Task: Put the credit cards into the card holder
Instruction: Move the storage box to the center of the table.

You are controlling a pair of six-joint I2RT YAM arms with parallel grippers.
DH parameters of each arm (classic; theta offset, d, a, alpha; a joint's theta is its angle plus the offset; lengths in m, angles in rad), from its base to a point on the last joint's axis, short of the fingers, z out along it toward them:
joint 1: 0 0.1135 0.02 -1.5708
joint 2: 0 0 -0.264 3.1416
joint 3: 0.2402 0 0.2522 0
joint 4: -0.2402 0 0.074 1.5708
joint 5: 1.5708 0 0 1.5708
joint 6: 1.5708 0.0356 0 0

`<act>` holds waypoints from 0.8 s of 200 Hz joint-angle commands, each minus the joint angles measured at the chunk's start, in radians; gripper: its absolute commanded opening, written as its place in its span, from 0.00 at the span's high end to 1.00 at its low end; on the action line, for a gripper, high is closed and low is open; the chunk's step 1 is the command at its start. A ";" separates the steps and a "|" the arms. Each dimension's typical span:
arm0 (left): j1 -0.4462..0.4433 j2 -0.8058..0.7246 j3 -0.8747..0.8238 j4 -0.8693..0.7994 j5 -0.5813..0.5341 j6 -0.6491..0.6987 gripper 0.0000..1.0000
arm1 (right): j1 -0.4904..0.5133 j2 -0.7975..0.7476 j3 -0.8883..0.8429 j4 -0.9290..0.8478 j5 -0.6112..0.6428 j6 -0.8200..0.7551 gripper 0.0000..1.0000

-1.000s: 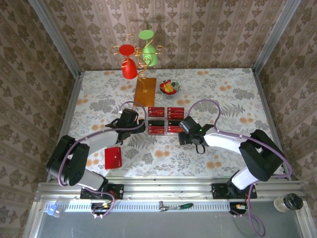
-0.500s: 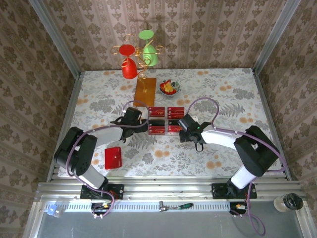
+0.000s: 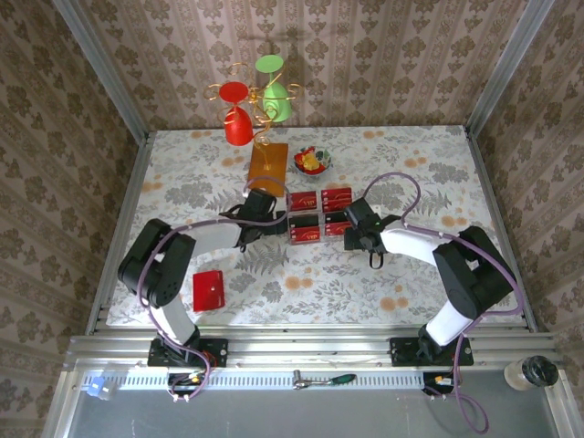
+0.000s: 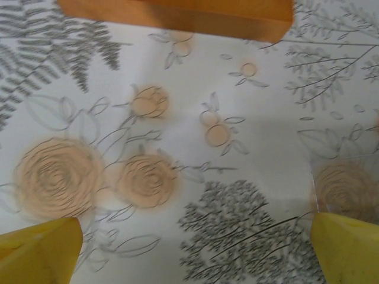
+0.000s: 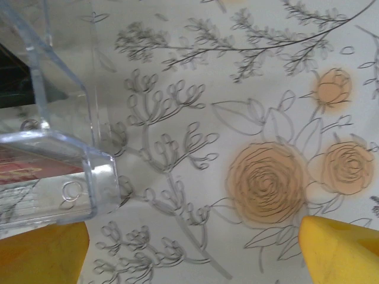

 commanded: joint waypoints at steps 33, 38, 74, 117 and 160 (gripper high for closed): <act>-0.032 0.106 0.146 -0.016 0.019 0.005 0.00 | -0.070 0.008 0.010 -0.013 -0.018 0.002 0.07; -0.033 0.115 0.159 -0.019 0.021 0.006 0.00 | -0.074 0.008 0.009 -0.013 -0.019 0.002 0.07; -0.042 0.152 0.222 -0.045 0.025 0.013 0.00 | -0.087 0.003 0.011 -0.018 -0.034 0.003 0.07; -0.023 0.061 0.162 -0.046 0.021 0.031 0.00 | -0.086 -0.113 -0.028 -0.052 -0.072 -0.001 0.07; 0.040 -0.164 0.042 -0.085 0.032 0.008 0.00 | -0.052 -0.360 -0.061 -0.133 -0.154 -0.004 0.07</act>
